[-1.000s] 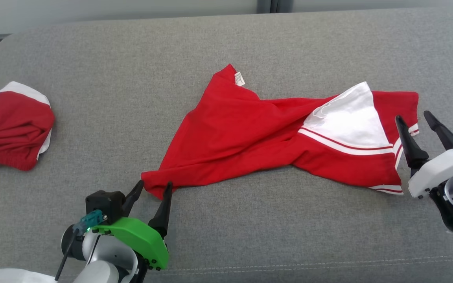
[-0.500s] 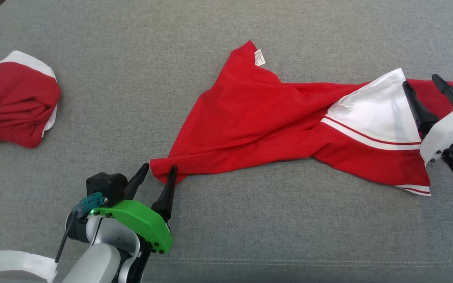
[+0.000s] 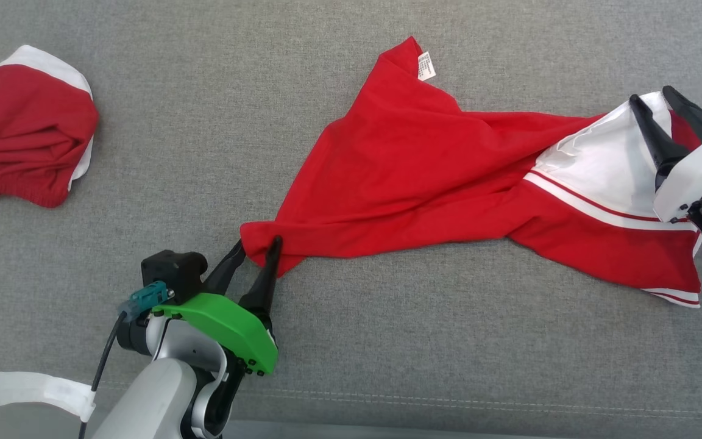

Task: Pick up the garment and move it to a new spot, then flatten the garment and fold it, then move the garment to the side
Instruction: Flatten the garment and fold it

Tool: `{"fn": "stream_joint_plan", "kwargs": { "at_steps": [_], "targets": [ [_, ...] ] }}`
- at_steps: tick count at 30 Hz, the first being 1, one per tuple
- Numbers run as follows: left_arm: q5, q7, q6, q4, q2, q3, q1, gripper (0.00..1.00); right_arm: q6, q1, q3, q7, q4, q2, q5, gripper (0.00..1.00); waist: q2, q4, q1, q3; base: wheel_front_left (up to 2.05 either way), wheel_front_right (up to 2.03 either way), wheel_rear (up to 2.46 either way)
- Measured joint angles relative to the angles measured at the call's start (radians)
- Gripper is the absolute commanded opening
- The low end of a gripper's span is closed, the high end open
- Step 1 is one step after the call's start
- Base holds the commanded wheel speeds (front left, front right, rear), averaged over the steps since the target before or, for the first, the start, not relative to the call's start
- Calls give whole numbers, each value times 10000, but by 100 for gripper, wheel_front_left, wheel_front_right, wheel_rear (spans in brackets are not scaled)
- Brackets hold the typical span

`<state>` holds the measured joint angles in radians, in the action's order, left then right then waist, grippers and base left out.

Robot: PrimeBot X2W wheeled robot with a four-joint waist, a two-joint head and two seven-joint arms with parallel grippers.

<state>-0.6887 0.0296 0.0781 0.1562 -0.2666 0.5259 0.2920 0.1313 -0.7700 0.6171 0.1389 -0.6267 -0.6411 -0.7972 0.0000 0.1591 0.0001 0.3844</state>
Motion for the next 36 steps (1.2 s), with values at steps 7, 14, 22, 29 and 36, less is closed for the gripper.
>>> {"fn": "stream_joint_plan", "kwargs": {
  "at_steps": [7,14,22,29,36],
  "targets": [
    [165,-460,21,-161,-8,-52,156,0,0,-172,539,855,190,-217,-499,0,0,-14,0,-49,0,0,0],
    [309,-472,307,-838,-355,-163,-12,0,2,-183,159,1187,1074,-497,-723,0,0,-192,-1,-465,0,0,0],
    [194,-242,619,-1028,-637,-320,-563,0,-2,1062,-2943,1231,2186,226,696,100,0,-485,-2,-1129,0,0,0],
    [59,-117,719,-1133,-786,-328,-921,0,0,3255,-4947,1235,3848,1634,2823,100,0,-861,-2,-1633,0,0,0],
    [-63,-52,798,-1097,-865,-328,-1237,0,0,5358,-5868,1016,5202,3116,3983,100,0,-1157,-2,-1995,0,0,0]
  ]
}}
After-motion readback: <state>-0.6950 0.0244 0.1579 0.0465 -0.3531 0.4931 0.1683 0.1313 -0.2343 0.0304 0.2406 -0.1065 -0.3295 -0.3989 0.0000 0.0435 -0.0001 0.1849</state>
